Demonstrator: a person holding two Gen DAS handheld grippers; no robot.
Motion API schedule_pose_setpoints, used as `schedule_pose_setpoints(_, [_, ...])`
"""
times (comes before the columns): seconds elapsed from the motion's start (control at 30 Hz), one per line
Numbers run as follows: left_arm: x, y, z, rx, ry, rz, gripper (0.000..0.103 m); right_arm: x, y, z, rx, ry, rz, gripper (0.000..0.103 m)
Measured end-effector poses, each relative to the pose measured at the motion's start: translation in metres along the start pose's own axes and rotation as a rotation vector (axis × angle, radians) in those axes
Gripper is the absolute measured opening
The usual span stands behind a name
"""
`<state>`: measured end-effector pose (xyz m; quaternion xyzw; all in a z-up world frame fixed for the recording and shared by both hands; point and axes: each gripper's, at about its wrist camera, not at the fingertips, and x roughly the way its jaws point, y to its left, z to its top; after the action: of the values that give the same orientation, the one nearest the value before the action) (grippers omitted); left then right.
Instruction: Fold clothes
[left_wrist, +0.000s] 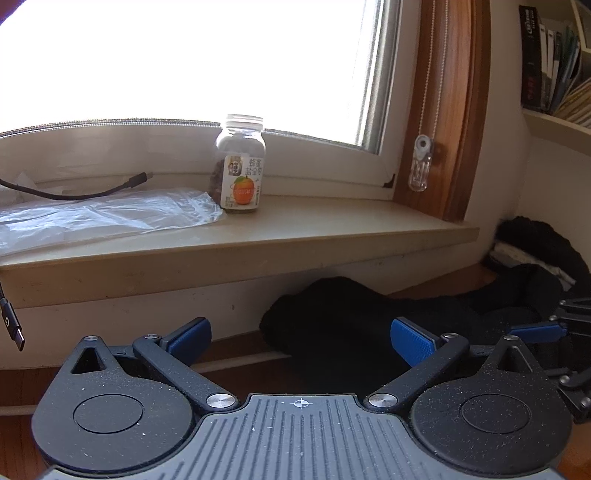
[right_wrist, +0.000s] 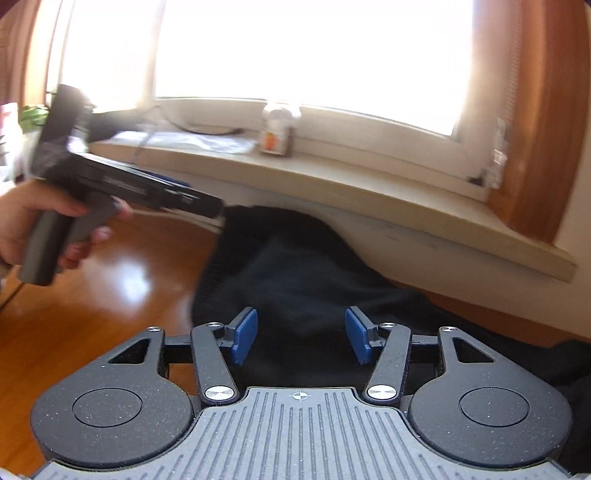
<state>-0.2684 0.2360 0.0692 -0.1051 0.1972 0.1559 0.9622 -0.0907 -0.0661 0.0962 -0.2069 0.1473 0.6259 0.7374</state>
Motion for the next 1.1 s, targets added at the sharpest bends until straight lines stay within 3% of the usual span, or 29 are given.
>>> schedule_pose_setpoints(0.1, [0.001,0.0,-0.001,0.004,0.008,-0.006,0.103,0.003,0.014,0.003,-0.027,0.013,0.042,0.053])
schedule_pose_setpoints(0.47, [0.004,-0.002,-0.002,0.017,0.021,-0.009,0.103,0.033,0.033,-0.005,-0.107,0.092,0.02,0.059])
schedule_pose_setpoints(0.5, [0.004,-0.002,-0.002,0.018,0.026,-0.011,0.103,0.034,0.034,-0.007,-0.124,0.098,0.016,0.057])
schedule_pose_setpoints(0.53, [0.004,-0.002,-0.002,0.018,0.034,-0.015,0.103,0.034,0.034,-0.007,-0.138,0.102,0.011,0.044])
schedule_pose_setpoints(0.67, [0.002,-0.002,-0.002,0.017,0.044,-0.035,0.103,0.028,0.025,-0.003,-0.15,0.107,0.008,0.013])
schedule_pose_setpoints(0.83, [0.001,-0.005,-0.002,0.034,0.041,-0.037,0.103,0.011,0.006,0.013,-0.165,0.05,-0.046,0.007])
schedule_pose_setpoints(1.1, [0.001,-0.009,-0.002,0.051,0.043,-0.042,0.103,-0.01,-0.07,0.042,-0.095,-0.02,-0.33,0.006])
